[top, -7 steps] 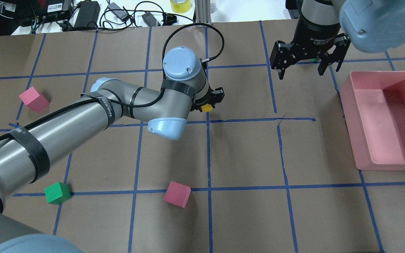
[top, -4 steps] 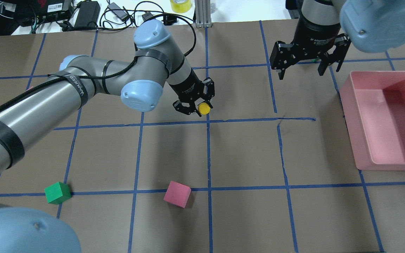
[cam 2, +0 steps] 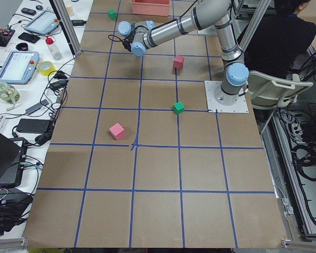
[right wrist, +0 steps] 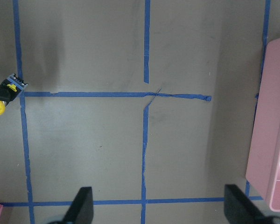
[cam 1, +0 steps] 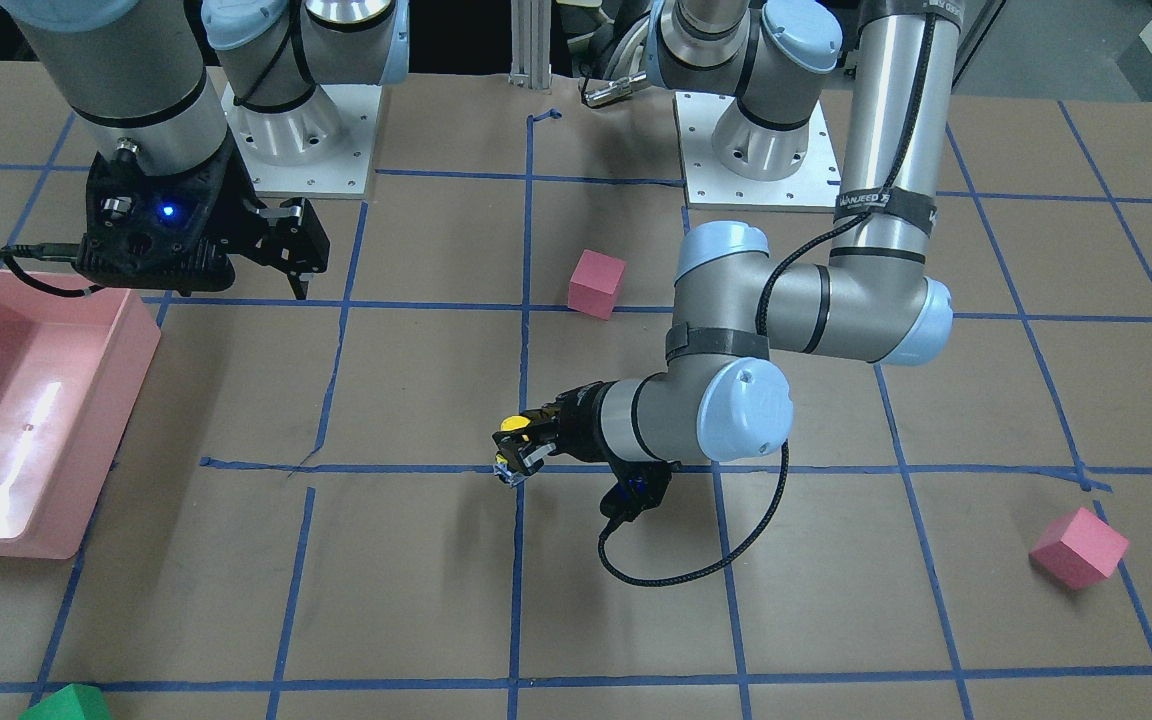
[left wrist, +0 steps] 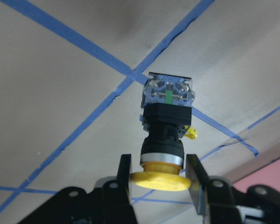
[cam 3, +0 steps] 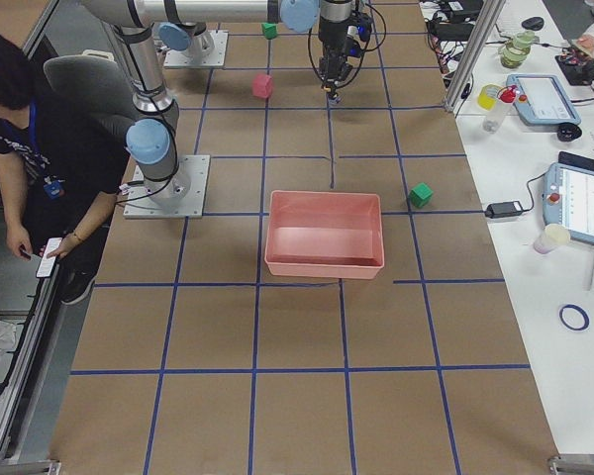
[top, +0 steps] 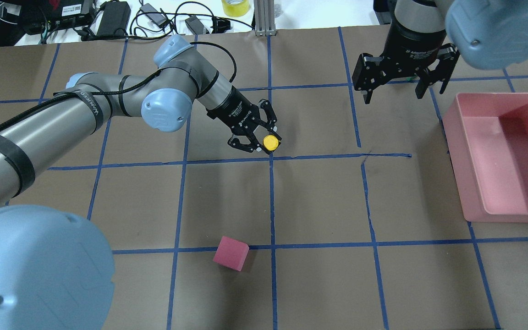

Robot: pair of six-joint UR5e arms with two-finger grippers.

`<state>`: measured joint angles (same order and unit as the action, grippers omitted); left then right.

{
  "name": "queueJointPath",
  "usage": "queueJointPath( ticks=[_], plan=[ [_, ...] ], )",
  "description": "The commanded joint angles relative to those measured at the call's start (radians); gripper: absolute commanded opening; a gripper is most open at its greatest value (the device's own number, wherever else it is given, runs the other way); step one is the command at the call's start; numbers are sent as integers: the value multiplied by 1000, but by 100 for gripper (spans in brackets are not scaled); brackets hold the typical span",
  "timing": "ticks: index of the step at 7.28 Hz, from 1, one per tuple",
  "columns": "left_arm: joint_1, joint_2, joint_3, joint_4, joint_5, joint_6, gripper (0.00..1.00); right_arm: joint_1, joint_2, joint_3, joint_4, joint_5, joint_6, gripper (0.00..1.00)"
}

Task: Align button upright
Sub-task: 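Lower the button upright onto the table with the left gripper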

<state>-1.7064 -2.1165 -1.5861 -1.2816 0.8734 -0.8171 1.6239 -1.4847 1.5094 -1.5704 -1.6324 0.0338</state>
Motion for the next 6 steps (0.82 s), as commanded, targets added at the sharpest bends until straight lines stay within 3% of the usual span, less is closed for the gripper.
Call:
queueJointPath(
  ticks=[1,2,6],
  plan=[
    [2,-14,19,-71,-19,-18,0,1,0,0,1,0,0,100],
    [4,-20,-12,-74,-28,71,0,1,0,0,3,0,1,100],
    [4,-30,-3,-64,-11,36,0,-3,0,0,-4,-15,-2,100]
  ],
)
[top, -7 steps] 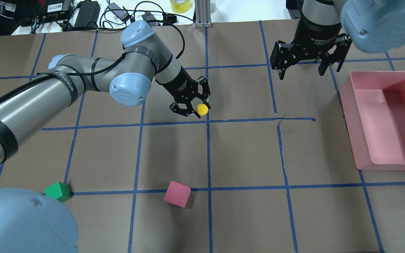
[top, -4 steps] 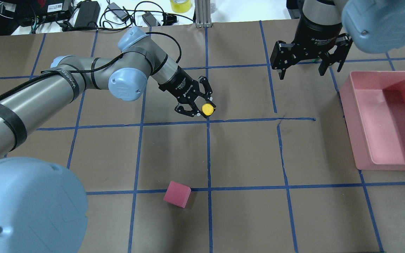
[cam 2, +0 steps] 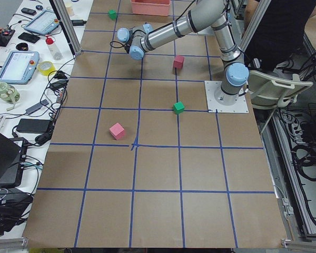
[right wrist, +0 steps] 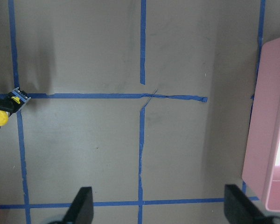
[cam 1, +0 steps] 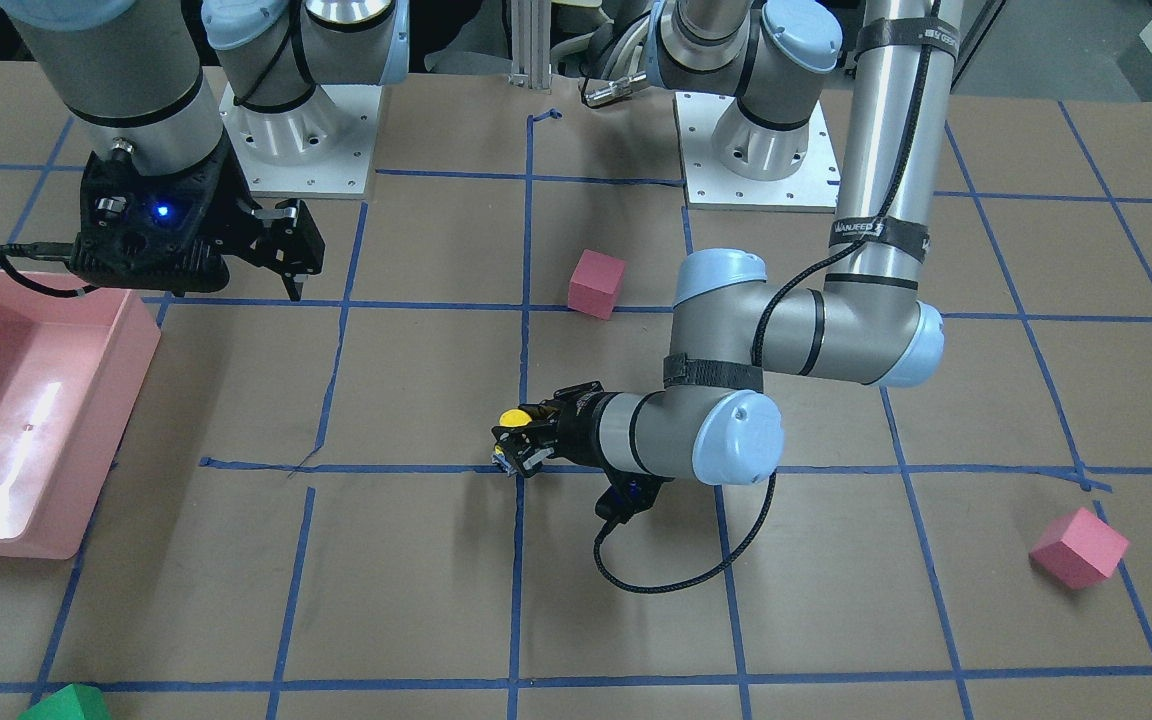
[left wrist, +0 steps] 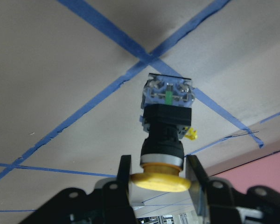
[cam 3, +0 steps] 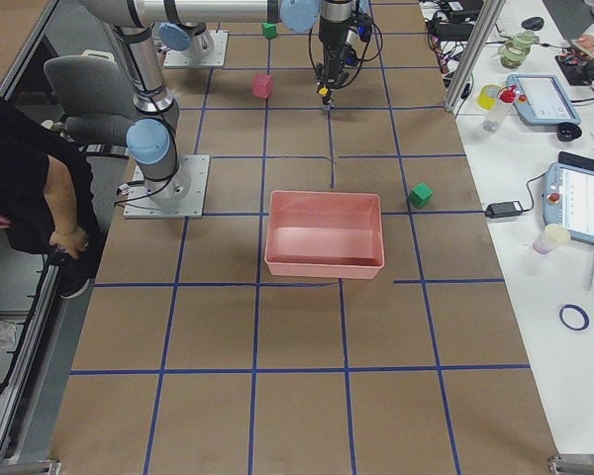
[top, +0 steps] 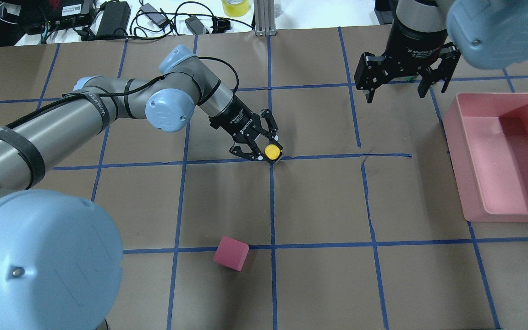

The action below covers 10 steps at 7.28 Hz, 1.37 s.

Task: Align button upright
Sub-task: 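Lower the button upright onto the table with the left gripper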

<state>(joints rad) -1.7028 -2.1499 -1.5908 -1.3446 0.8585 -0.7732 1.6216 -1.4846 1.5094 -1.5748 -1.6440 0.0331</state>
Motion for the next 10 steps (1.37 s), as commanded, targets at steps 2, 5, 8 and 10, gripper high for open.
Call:
queueJointPath(
  ticks=[2,5,8,10],
  plan=[
    [29,18,-17,-1,-13,-116,0,0,0,0,2,6,-1,100],
    [29,-2,-6,2,-10,-185,29,1,0,3,10,12,2,100],
    [29,22,-3,86,58,-184,100,1,0,3,9,10,1,100],
    [32,54,8,88,79,-176,100,1,0,3,6,10,1,100]
  ],
)
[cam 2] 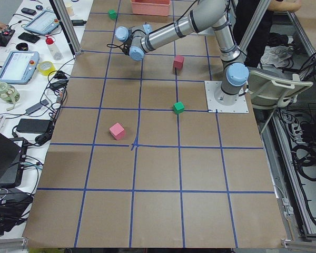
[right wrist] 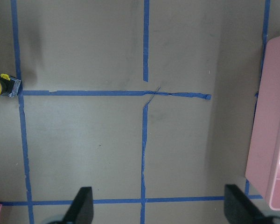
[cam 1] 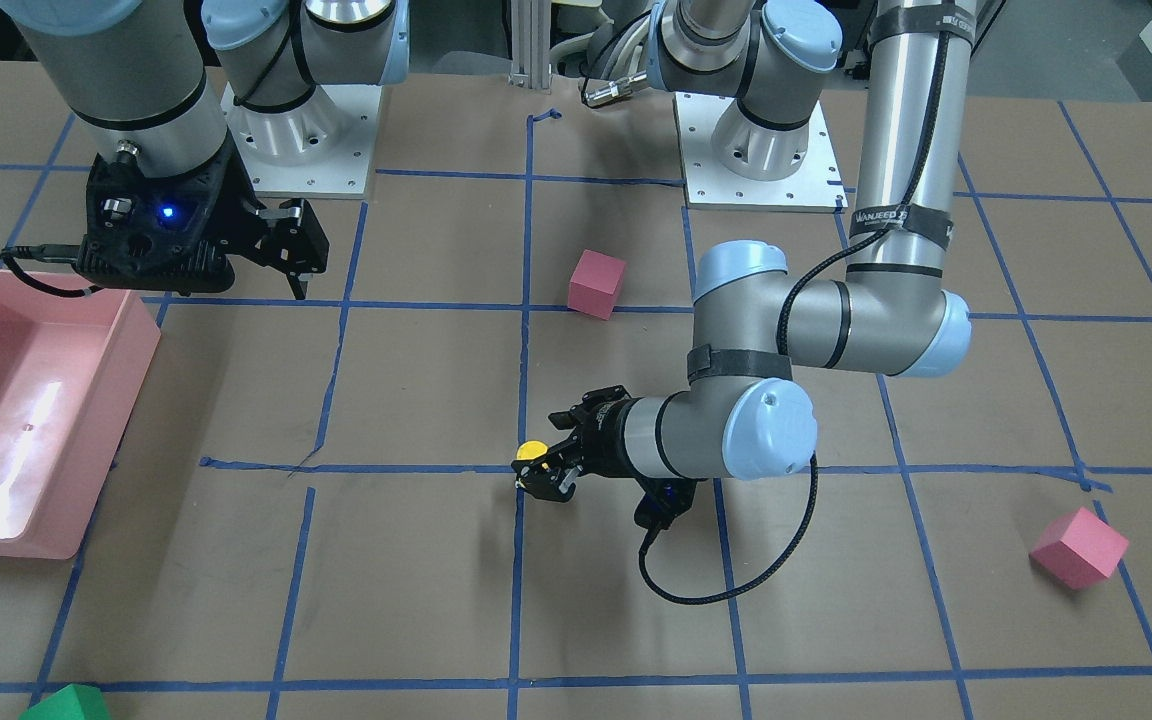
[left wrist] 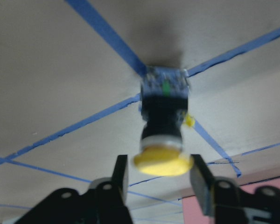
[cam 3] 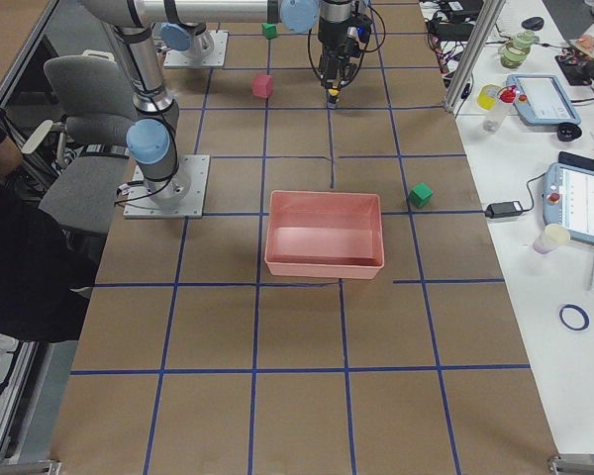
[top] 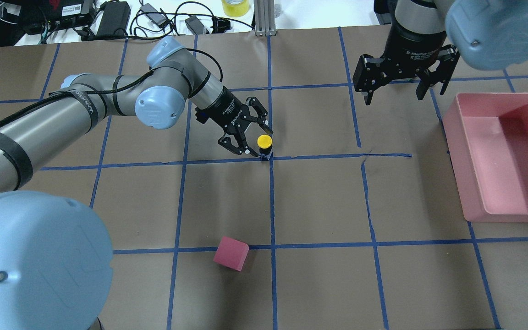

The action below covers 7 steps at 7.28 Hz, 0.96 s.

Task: Align button upright
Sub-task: 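Open the left gripper and lift away from the button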

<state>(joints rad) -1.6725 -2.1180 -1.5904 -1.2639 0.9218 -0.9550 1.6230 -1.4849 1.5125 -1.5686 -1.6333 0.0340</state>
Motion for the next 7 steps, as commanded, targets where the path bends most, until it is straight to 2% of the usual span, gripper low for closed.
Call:
queueJointPath(
  ticks=[1,2,3,4,5,6,7],
  plan=[
    [7,62,27,9,55,7,100,0,0,0,-7,1,-2,100],
    [5,122,45,3,206,22,100,0,0,0,-5,1,-2,100],
    [2,194,46,-11,310,129,100,-2,0,0,1,0,-2,100],
    [4,276,26,-49,374,276,100,1,0,0,-5,3,0,100],
    [7,353,24,-133,506,461,100,0,0,0,-1,0,0,100],
    [7,415,24,-164,641,592,100,-2,0,0,-5,0,-2,100],
    [7,459,23,-166,673,681,100,0,0,0,-7,1,-2,100]
  ],
)
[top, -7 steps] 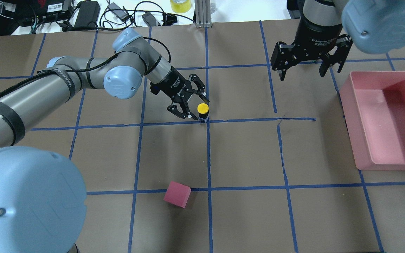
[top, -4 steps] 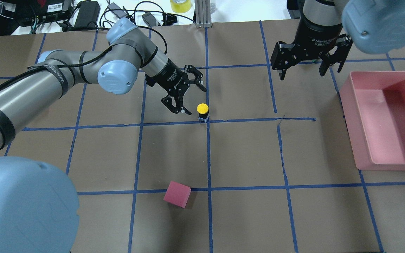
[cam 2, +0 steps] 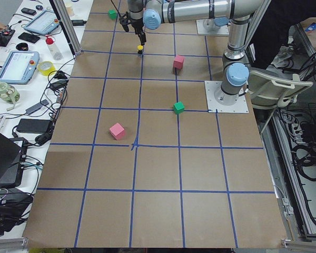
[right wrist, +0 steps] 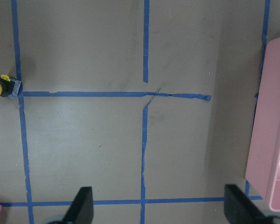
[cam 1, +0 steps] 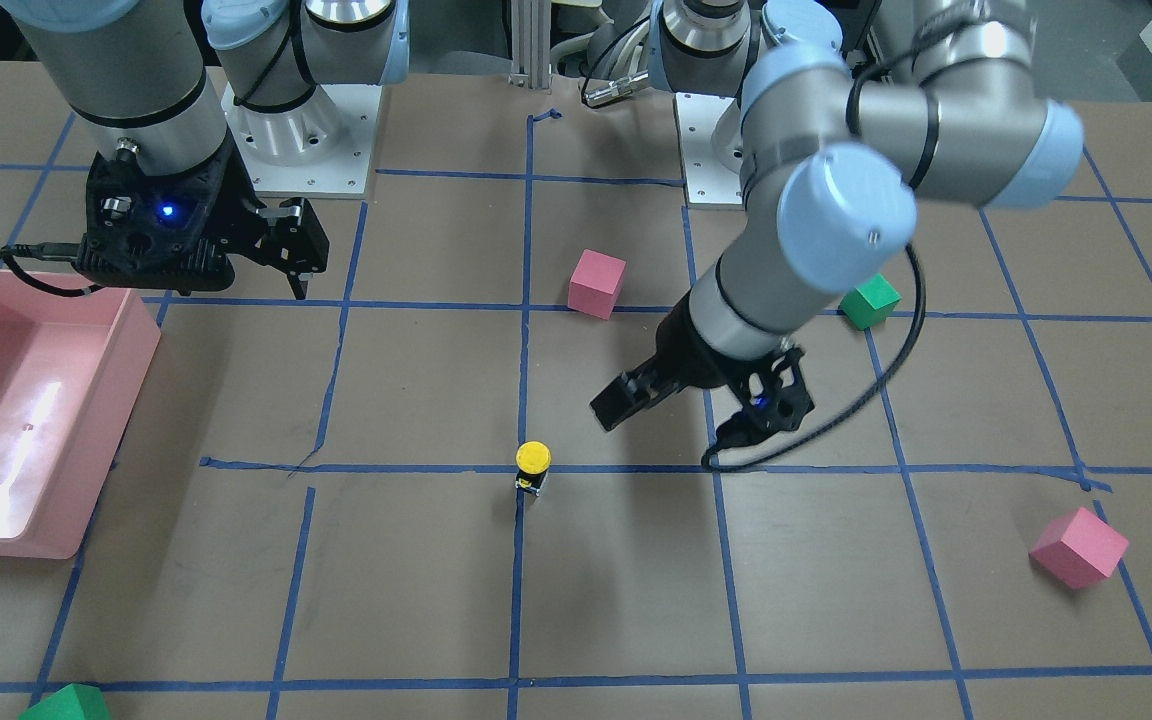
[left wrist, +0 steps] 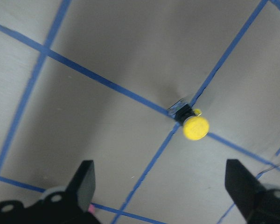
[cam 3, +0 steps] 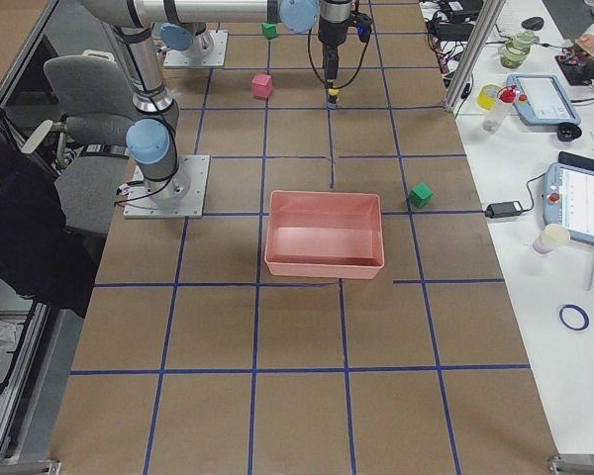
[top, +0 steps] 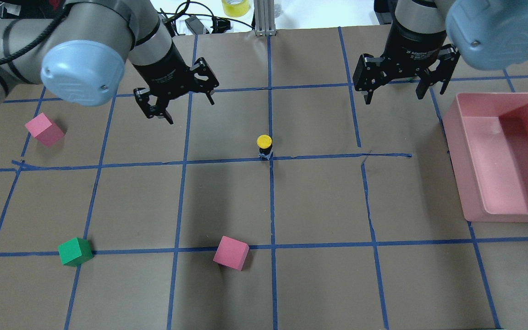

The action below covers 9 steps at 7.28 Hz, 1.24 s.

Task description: Align button upright

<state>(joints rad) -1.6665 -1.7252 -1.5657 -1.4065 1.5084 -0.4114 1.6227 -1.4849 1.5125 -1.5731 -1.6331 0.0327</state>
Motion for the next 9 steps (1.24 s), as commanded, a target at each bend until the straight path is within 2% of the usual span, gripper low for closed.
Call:
queueJointPath(
  ticks=[1,3,9],
  plan=[
    [-1,116,-2,-22,75,260,100,0,0,0,1,1,-2,100],
    [4,136,-26,1,70,528,100,2,0,0,2,-1,-2,100],
    [13,171,-20,-8,75,540,100,2,0,0,-4,2,0,100]
  ],
)
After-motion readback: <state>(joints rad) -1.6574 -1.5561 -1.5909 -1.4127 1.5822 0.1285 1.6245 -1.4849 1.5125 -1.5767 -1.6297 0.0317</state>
